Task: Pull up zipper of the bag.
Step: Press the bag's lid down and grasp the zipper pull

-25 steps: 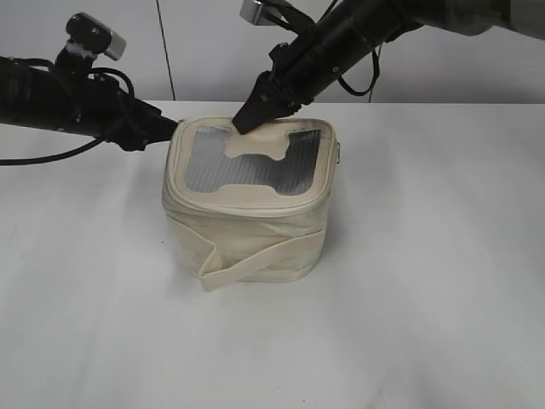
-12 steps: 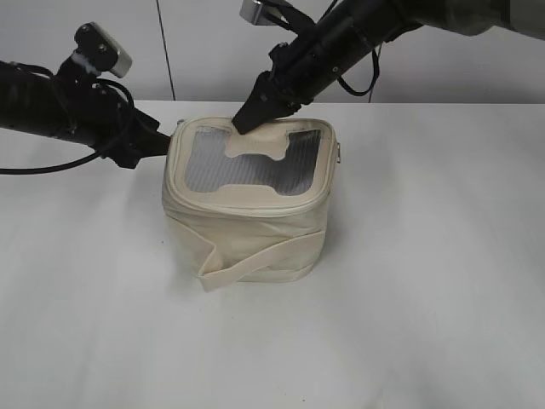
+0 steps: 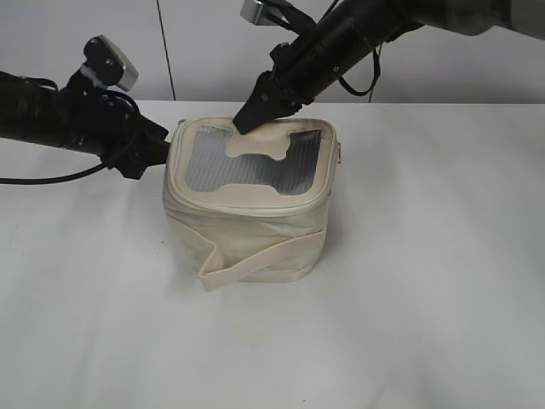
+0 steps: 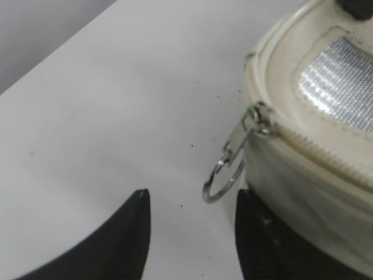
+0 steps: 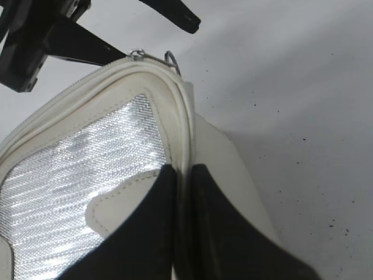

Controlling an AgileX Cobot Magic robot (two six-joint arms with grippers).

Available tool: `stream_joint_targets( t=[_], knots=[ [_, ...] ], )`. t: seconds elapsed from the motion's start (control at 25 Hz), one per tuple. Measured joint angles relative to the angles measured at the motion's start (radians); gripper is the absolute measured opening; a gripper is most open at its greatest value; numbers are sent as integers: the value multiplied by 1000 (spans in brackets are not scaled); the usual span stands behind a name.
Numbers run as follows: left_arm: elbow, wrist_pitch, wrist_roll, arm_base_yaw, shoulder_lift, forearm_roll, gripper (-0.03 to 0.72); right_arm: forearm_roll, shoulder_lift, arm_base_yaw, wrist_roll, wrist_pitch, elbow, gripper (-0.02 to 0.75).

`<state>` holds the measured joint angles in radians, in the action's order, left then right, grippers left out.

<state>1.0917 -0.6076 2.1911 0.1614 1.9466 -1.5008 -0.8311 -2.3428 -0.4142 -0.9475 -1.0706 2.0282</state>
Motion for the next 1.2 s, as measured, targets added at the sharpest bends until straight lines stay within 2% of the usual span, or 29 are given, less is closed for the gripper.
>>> stream_joint_targets(
  t=[0.28,0.4,0.48,0.6,0.68,0.76,0.88,1.08,1.2],
  knots=[
    [0,-1,197,17,6,-66,372,0,0,0,0,-1,0,51],
    [3,12,239,32,6,-72,361,1,0,0,0,-4,0,51],
    [3,16,246,40,6,-72,302,2,0,0,1,-6,0,51],
    [3,13,251,48,7,-61,137,2,0,0,1,-5,0,51],
    [3,9,251,52,9,-56,36,2,0,0,1,-5,0,51],
    [3,13,251,54,9,-56,-2,2,0,0,1,-4,0,50],
    [3,45,239,59,9,-57,-4,2,0,0,1,-1,0,51],
    [-9,68,50,61,-16,39,-4,2,0,0,21,1,0,51],
    [-59,114,13,61,-69,66,-4,2,0,0,28,5,0,51]
  ],
)
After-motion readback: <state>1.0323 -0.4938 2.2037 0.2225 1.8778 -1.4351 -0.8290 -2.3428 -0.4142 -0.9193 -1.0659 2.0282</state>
